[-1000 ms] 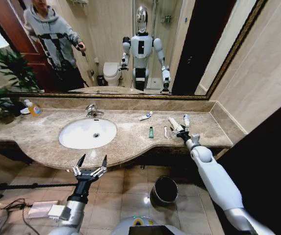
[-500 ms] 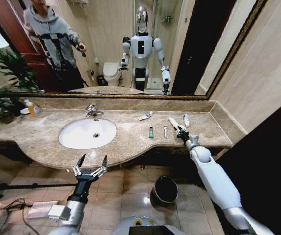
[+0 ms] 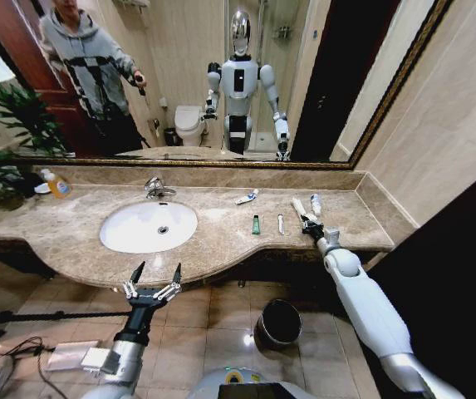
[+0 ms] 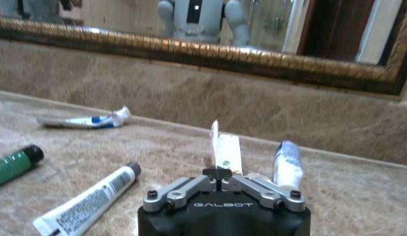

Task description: Pick up the trash from the sink and place it in the trash bin.

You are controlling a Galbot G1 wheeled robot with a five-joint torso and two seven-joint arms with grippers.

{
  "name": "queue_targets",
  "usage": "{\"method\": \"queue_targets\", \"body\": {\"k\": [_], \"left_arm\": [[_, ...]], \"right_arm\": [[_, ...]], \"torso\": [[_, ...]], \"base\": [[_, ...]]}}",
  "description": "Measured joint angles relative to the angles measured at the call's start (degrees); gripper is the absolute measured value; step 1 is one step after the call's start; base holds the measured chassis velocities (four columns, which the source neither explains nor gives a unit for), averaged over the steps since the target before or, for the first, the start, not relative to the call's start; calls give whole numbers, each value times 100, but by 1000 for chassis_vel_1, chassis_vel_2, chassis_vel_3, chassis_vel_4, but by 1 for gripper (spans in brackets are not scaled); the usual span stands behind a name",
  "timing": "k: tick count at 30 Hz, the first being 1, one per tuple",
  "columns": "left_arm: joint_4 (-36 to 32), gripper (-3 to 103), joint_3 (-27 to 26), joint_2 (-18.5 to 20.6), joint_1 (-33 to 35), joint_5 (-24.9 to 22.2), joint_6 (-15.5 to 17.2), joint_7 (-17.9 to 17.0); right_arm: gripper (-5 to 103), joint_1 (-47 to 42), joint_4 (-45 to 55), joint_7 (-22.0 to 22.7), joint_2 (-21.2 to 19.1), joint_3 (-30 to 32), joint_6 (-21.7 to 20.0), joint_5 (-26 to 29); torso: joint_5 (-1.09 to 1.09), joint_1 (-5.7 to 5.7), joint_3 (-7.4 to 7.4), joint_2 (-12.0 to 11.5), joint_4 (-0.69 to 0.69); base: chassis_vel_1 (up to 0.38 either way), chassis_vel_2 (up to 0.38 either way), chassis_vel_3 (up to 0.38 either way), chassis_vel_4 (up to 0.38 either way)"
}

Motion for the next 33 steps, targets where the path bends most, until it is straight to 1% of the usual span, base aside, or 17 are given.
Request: {"method": "queue_targets", "body": {"k": [6, 7, 8, 11, 12, 13, 14, 15, 16, 18, 19, 20, 21, 24, 25, 28, 33], "left_arm": [[0, 100, 0, -1, 0, 0, 0, -2], [0, 100, 0, 0, 0, 0, 0, -1], [0, 100, 0, 0, 0, 0, 0, -1], [0, 100, 0, 0, 0, 0, 0, -1], [0, 100, 0, 0, 0, 0, 0, -1], [0, 100, 0, -1, 0, 0, 0, -1], [0, 100, 0, 0, 0, 0, 0, 0], [0, 100, 0, -1, 0, 0, 0, -1], [0, 100, 0, -1, 0, 0, 0, -1], [0, 100, 0, 0, 0, 0, 0, -2], [0, 100, 0, 0, 0, 0, 0, 0], [0, 100, 0, 0, 0, 0, 0, 0], [0, 100, 0, -1, 0, 0, 0, -1], [0, 100, 0, -1, 0, 0, 0, 0], [0, 100, 0, -1, 0, 0, 0, 0], [0, 100, 0, 0, 0, 0, 0, 0], [0, 100, 0, -1, 0, 0, 0, 0]], "right_arm": [[0, -837, 1134, 78, -177, 448, 24, 252], [0, -1026, 1386, 102, -183, 532, 30, 258], [0, -1026, 1386, 102, -183, 532, 30, 258], [0, -1742, 2049, 160, -106, 877, 97, 249], [0, -1742, 2049, 160, -106, 877, 97, 249], [0, -2056, 2260, 161, -41, 1028, 168, 253], [0, -2547, 2522, 149, 65, 1233, 412, 336], [0, -2820, 2635, 141, 134, 1341, 591, 367], [0, -2820, 2635, 141, 134, 1341, 591, 367], [0, -3405, 2856, 86, 321, 1557, 990, 362], [0, -3591, 2926, 76, 392, 1617, 1112, 355], [0, -3591, 2926, 76, 392, 1617, 1112, 355], [0, -3987, 3057, 51, 533, 1697, 1314, 337], [0, -4756, 3130, -14, 830, 1771, 1705, 231], [0, -4756, 3130, -14, 830, 1771, 1705, 231], [0, -5228, 2935, -33, 1057, 1802, 2066, 125], [0, -5419, 2641, -46, 1174, 1793, 2303, 131]], "torso": [[-1, 0, 0, 0, -1], [-2, 0, -1, 0, -1], [-2, 0, -1, 0, -1], [0, 0, 0, 0, 0], [0, 0, 0, 0, 0], [-2, 0, -1, 0, 0], [0, -1, -1, 0, -2], [0, -1, -1, 1, -2], [0, -1, -1, 1, -2], [1, -2, -1, 1, -3], [1, -2, -1, 1, -1], [1, -2, -1, 1, -1], [-3, -1, -1, 0, 0], [0, -1, -1, 1, -3], [0, -1, -1, 1, -3], [0, -2, -1, 1, -1], [-1, -1, -1, 1, -1]], "base": [[0, 0, 0, 0], [0, 0, 0, 0], [0, 0, 0, 0], [0, 0, 0, 0], [0, 0, 0, 0], [0, 0, 0, 0], [0, 0, 0, 0], [0, 0, 0, 0], [0, 0, 0, 0], [0, 0, 0, 0], [0, 0, 0, 0], [0, 0, 0, 0], [0, 0, 0, 0], [0, 0, 0, 0], [0, 0, 0, 0], [0, 0, 0, 0], [0, 0, 0, 0]]}}
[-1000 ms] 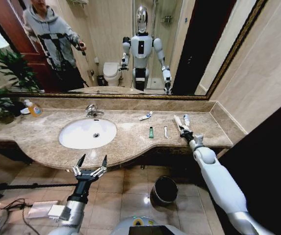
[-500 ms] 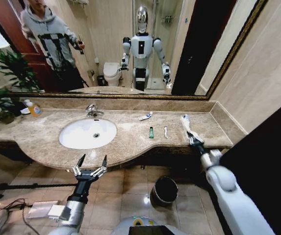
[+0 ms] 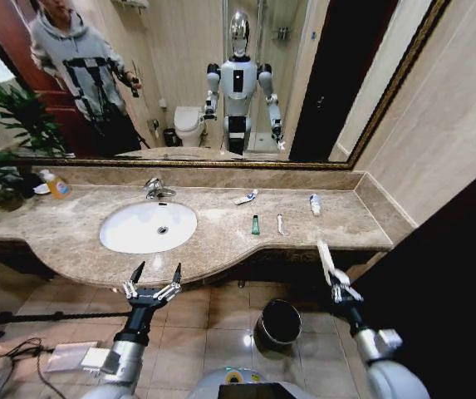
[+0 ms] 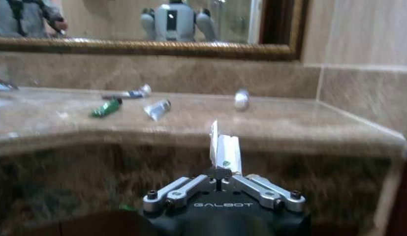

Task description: Pick up the trash from the sink and place it in the trash bin.

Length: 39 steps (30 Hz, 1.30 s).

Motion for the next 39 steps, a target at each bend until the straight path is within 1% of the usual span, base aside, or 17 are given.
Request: {"method": "queue_targets", "body": {"k": [2, 3, 7, 9, 13, 14, 16, 17, 19, 21, 22, 23, 25, 26, 29, 34, 39], "left_arm": [[0, 100, 0, 0, 0, 0, 0, 0], [0, 100, 0, 0, 0, 0, 0, 0], [0, 100, 0, 0, 0, 0, 0, 0], [0, 100, 0, 0, 0, 0, 0, 0], [0, 100, 0, 0, 0, 0, 0, 0], [0, 100, 0, 0, 0, 0, 0, 0], [0, 100, 0, 0, 0, 0, 0, 0], [0, 100, 0, 0, 0, 0, 0, 0], [0, 100, 0, 0, 0, 0, 0, 0], [0, 100, 0, 0, 0, 0, 0, 0], [0, 100, 0, 0, 0, 0, 0, 0], [0, 100, 0, 0, 0, 0, 0, 0], [0, 100, 0, 0, 0, 0, 0, 0], [0, 100, 0, 0, 0, 0, 0, 0], [0, 100, 0, 0, 0, 0, 0, 0], [0, 100, 0, 0, 0, 0, 0, 0], [0, 100, 0, 0, 0, 0, 0, 0]], "right_arm": [[0, -38, -330, -12, 49, -82, 167, -58], [0, -38, -330, -12, 49, -82, 167, -58], [0, 98, -1124, -143, 77, -276, 486, -525], [0, 136, -1308, -144, 86, -336, 496, -642], [0, 291, -1943, -161, 167, -459, 485, -1420], [0, 291, -1943, -161, 167, -459, 485, -1420], [0, 421, -2330, -264, 167, -538, 419, -1715], [0, 421, -2330, -264, 167, -538, 419, -1715], [0, 612, -2717, -304, 182, -615, 358, -1972], [0, 688, -2848, -306, 194, -652, 331, -2045], [0, 802, -3007, -313, 206, -697, 255, -2099], [0, 1087, -3298, -347, 210, -810, -31, -2108], [0, 1287, -3436, -425, 200, -859, -272, -2153], [0, 1287, -3436, -425, 200, -859, -272, -2153], [0, 1588, -3535, -610, 182, -912, -672, -2328], [0, 1854, -3650, -704, 176, -1019, -937, -2526], [0, 2085, -3984, -740, 229, -1094, -953, -2672]], "torso": [[1, 0, 0, 0, 0], [1, 0, 0, 0, 0], [1, 0, 0, -1, 0], [2, 0, 1, -1, 0], [1, 1, 1, -1, 0], [1, 1, 1, -1, 0], [0, 0, 1, -1, 0], [0, 0, 1, -1, 0], [1, 0, 1, -1, 0], [2, 1, 1, -1, 0], [2, 1, 1, -1, 0], [1, 1, 1, -1, 0], [1, 1, 1, -1, 0], [1, 1, 1, -1, 0], [1, 1, 1, -1, 1], [0, 1, 1, -1, 0], [1, 1, 1, -1, 0]], "base": [[0, 0, 0, 0], [0, 0, 0, 0], [0, 0, 0, 0], [0, 0, 0, 0], [0, 0, 0, 0], [0, 0, 0, 0], [0, 0, 0, 0], [0, 0, 0, 0], [0, 0, 0, 0], [0, 0, 0, 0], [0, 0, 0, 0], [0, 0, 0, 0], [0, 0, 0, 0], [0, 0, 0, 0], [0, 0, 0, 0], [0, 0, 0, 0], [0, 0, 0, 0]]}}
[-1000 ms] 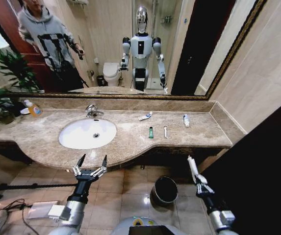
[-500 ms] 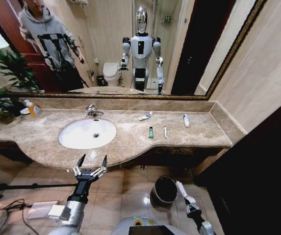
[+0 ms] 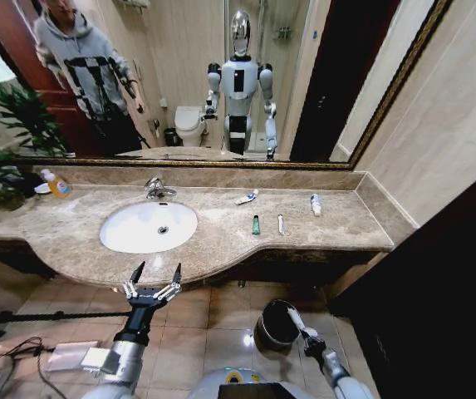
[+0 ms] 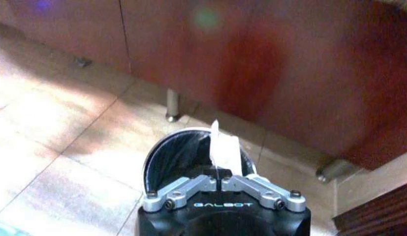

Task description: Pick up the trash from the sink and place it in the trash bin.

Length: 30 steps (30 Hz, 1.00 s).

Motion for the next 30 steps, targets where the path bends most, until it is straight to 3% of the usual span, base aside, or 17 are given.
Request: {"method": "queue_targets", "body": {"k": [13, 30], "left_arm": [[0, 100, 0, 0, 0, 0, 0, 0], [0, 100, 0, 0, 0, 0, 0, 0]], "right_arm": [[0, 1205, -1824, -63, 478, 28, -39, -272], [-3, 2329, -3421, 119, 643, 181, 170, -791]], "torso": [[0, 0, 0, 0, 0], [0, 0, 0, 0, 0]], "base": [[0, 0, 0, 0], [0, 0, 0, 0]]}}
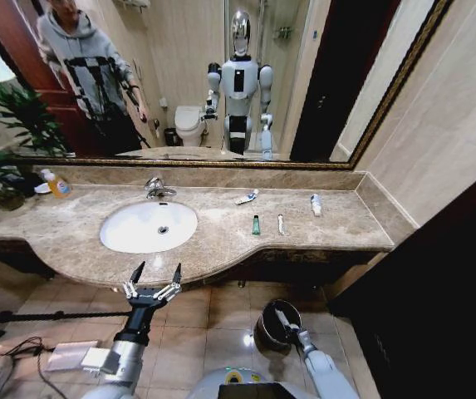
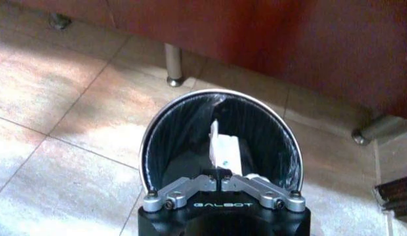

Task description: Pick up the trash from the sink and place it in the trash bin.

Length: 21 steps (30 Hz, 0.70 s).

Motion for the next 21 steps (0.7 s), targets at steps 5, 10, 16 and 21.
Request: {"method": "queue_targets", "body": {"k": [5, 10, 16, 21], "left_arm": [[0, 100, 0, 0, 0, 0, 0, 0], [0, 100, 0, 0, 0, 0, 0, 0], [0, 100, 0, 0, 0, 0, 0, 0], [0, 100, 0, 0, 0, 0, 0, 0]], "right_arm": [[12, 125, -233, 54, -1, 3, 28, -15], [28, 162, -271, 55, -4, 0, 30, -37], [55, 137, -202, 56, 8, -2, 30, -85], [72, 54, -39, 82, 18, -2, 32, -125]], "torso": [[0, 0, 0, 0, 0], [0, 0, 0, 0, 0], [0, 0, 0, 0, 0], [0, 0, 0, 0, 0]], "base": [[0, 0, 0, 0], [0, 0, 0, 0], [0, 0, 0, 0], [0, 0, 0, 0]]}}
